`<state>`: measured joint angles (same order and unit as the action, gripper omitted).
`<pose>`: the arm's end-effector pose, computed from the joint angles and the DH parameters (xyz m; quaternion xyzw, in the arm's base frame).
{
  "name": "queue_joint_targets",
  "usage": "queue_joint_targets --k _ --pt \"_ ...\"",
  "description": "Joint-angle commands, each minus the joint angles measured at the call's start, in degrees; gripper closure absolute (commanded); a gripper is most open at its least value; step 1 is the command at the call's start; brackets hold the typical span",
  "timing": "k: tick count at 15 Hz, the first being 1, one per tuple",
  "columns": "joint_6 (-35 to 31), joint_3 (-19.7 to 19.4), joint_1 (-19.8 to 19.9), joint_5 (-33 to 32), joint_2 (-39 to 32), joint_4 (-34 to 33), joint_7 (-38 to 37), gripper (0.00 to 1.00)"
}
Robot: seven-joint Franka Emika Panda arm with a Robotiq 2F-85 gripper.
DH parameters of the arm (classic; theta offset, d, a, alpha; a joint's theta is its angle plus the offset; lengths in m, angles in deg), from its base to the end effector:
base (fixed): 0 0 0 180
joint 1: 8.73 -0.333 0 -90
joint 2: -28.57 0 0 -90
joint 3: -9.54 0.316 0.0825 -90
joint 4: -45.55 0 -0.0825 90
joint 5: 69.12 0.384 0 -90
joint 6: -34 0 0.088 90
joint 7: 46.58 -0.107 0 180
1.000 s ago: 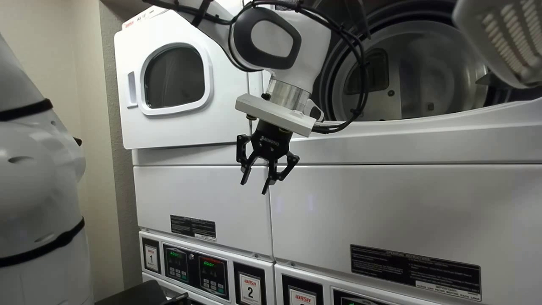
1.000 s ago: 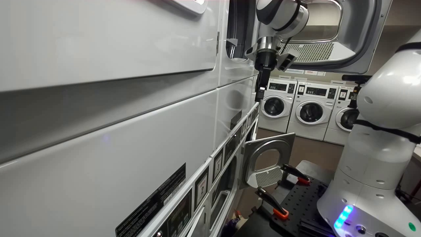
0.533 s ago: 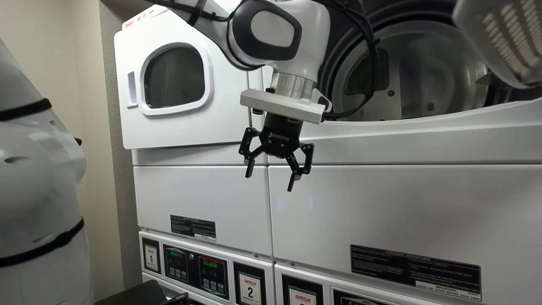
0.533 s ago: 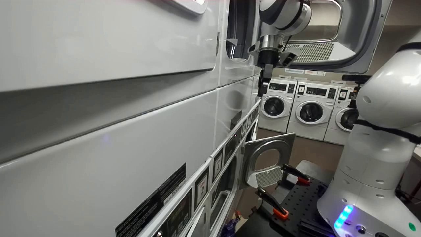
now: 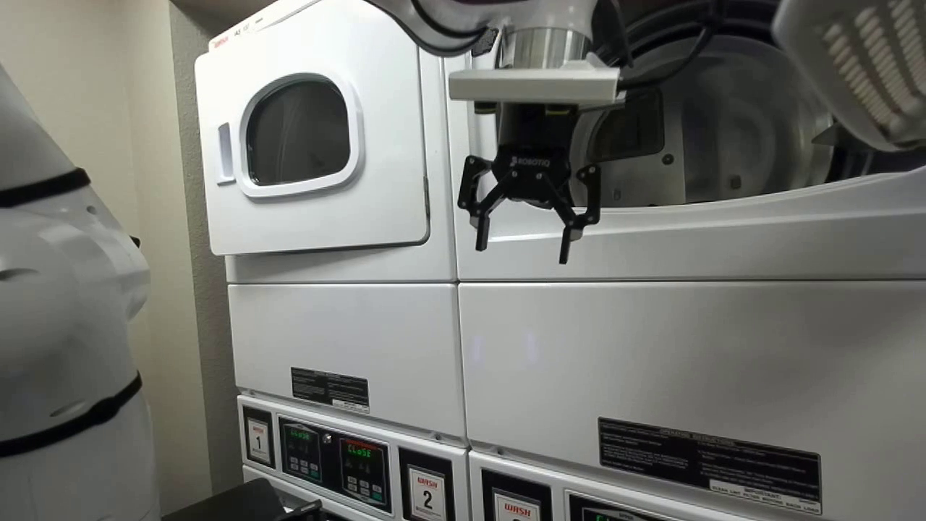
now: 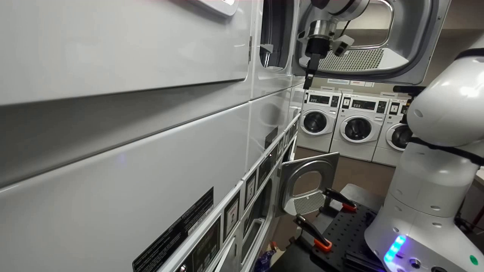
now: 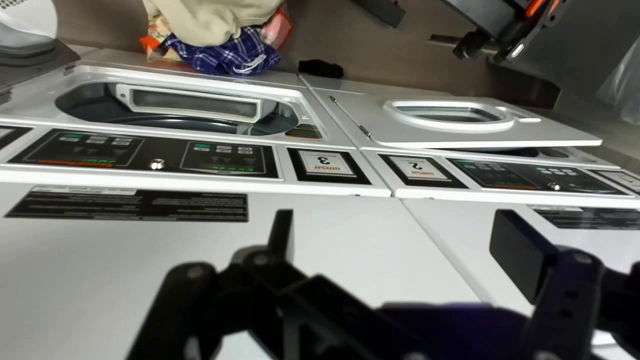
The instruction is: Remove the black sock from the second upper dryer
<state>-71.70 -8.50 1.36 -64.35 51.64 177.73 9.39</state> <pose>0.3751 -0.2031 0.4886 -0.9647 -0.2405 -0.0367 0.1012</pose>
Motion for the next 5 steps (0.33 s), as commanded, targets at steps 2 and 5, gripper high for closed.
queue_joint_targets --k 2,5 --pt "2.79 -0.94 0.85 -1.42 -1.18 -7.09 -2.05 0.0" --pt "2.49 -1.13 1.08 -1.64 -1.51 -8.96 -2.67 0.0"
